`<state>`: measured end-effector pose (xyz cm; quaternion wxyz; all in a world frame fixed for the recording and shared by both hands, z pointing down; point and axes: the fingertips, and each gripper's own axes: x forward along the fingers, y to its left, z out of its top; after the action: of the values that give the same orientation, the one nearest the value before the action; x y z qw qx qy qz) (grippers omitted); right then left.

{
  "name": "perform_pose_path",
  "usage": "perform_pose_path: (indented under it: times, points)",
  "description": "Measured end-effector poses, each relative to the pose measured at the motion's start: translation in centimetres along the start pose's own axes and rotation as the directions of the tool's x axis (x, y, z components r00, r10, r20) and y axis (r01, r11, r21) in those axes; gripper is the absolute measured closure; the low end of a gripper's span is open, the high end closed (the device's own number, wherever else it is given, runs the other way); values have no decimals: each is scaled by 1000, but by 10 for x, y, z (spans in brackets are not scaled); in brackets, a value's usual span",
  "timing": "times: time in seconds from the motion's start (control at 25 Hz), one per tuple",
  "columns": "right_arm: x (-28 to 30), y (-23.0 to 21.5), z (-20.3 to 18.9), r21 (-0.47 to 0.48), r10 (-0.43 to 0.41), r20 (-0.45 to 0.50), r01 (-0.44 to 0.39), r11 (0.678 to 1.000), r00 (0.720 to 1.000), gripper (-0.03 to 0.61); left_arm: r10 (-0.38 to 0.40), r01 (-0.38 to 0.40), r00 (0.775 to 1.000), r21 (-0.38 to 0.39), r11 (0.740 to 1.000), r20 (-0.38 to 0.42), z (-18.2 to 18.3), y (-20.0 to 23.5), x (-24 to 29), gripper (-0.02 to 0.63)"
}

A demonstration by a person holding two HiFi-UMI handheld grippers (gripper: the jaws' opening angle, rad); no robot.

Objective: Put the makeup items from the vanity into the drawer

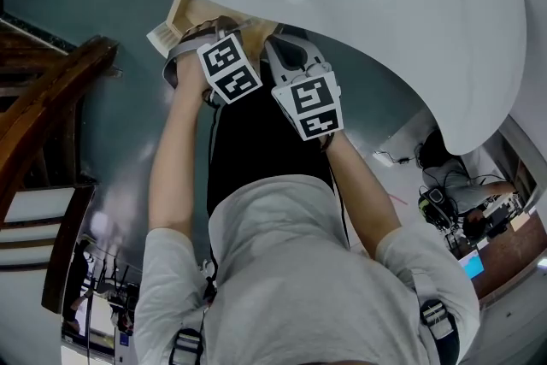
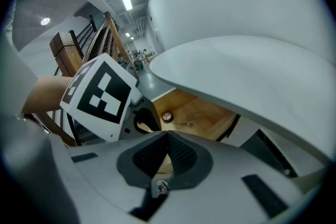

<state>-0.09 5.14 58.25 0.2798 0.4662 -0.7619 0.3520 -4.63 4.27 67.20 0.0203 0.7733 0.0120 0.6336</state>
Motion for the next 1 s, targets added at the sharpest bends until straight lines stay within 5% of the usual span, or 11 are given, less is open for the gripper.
perform_pose_path:
  times: [0.16,0.4,1.0]
  points:
    - [-2,-3,0,5,-2,5,2,1000,1000,565,8,-7,999,10,1000,-36,-2,2,2,561]
    - [-4,-10,-2,11,-3,6,3,1000,1000,565,18,0,994,165,986,-108,1,2,16,561]
    - [-8,-15,-3,18,4,8,-5,1000,1000,565,13,2,997,184,983,-79,10,-2,21,560]
